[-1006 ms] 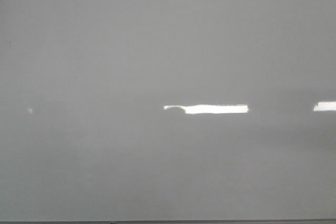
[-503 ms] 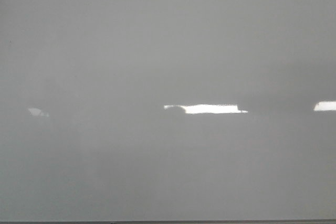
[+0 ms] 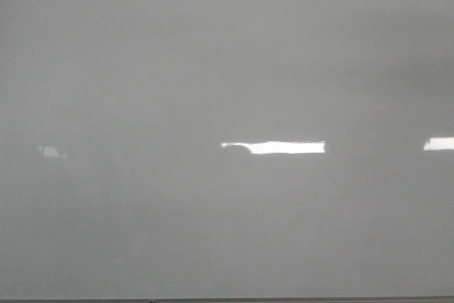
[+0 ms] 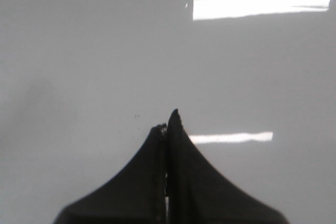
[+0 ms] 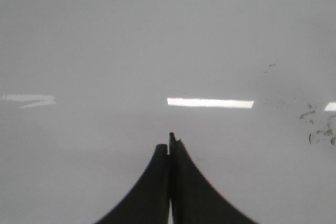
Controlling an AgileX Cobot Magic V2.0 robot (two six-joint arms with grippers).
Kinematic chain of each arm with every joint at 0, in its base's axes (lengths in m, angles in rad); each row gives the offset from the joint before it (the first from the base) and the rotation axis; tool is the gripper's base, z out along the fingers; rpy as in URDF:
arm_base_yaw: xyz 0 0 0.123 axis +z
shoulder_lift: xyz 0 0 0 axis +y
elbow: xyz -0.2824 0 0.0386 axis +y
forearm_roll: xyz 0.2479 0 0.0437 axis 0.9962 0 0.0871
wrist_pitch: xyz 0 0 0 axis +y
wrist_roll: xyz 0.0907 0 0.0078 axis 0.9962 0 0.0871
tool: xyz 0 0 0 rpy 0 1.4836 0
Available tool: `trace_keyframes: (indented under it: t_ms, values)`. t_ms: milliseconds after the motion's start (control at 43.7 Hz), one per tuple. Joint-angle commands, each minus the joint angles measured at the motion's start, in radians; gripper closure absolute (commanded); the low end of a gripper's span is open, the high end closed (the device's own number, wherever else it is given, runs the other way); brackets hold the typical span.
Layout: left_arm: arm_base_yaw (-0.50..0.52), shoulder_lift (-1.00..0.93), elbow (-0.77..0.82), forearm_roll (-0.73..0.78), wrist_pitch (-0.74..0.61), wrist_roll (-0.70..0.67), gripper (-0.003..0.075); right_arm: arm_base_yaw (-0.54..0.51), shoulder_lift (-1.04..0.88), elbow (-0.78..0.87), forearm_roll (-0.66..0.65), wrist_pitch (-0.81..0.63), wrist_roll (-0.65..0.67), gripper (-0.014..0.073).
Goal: Write number 7 on whiteboard
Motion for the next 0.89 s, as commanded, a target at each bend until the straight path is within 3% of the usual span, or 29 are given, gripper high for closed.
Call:
trace_keyframes:
  t_ms: [0,274,617,686,732,869]
  values:
    - [-0.007,0.078,-0.03,-0.008,-0.02,-0.004,0.0741,0.001,0.068,-0.04,-0.014,-0.039,-0.011,0.0662]
    - [-0.007,0.185,-0.029,-0.018,0.089,-0.004,0.0741,0.001,0.159,-0.037,-0.014,-0.039,-0.011,0.0662]
    - [-0.007,0.259,-0.028,-0.02,0.081,-0.004,0.074,0.001,0.207,-0.036,-0.014,0.051,-0.095,0.0636]
    - [-0.007,0.276,-0.028,-0.02,0.081,-0.004,0.0715,0.001,0.207,-0.036,-0.014,0.051,-0.095,0.0573]
    - [-0.007,0.294,-0.028,-0.02,0.086,-0.004,0.0662,0.001,0.207,-0.036,-0.014,0.05,-0.095,0.0483]
    - [-0.007,0.363,-0.028,-0.02,0.086,-0.004,0.0358,0.001,0.207,-0.036,-0.014,0.047,-0.094,0.0158]
